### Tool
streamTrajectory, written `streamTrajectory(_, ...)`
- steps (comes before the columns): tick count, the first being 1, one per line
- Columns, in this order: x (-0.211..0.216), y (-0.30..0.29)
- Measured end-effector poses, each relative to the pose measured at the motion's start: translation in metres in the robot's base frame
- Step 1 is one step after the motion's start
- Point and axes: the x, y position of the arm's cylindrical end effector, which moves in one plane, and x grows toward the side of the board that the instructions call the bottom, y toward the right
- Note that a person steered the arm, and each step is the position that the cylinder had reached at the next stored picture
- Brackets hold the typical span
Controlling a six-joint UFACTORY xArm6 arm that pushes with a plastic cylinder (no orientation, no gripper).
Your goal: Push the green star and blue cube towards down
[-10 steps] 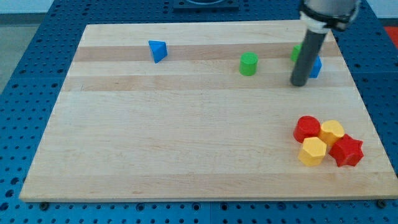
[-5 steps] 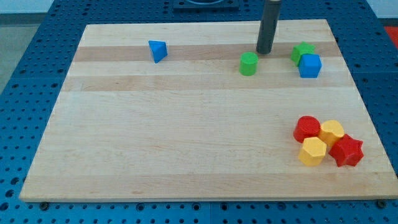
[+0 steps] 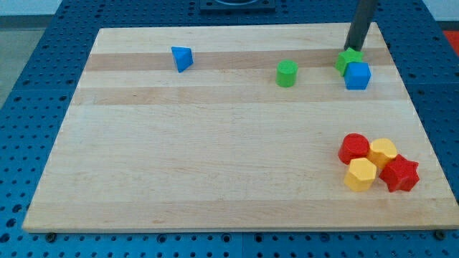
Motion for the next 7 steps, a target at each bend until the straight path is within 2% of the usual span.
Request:
streamTrajectory(5,0.060,-0.006)
streamTrajectory(6,0.062,-0.006)
streamTrajectory(7,0.043,-0.006)
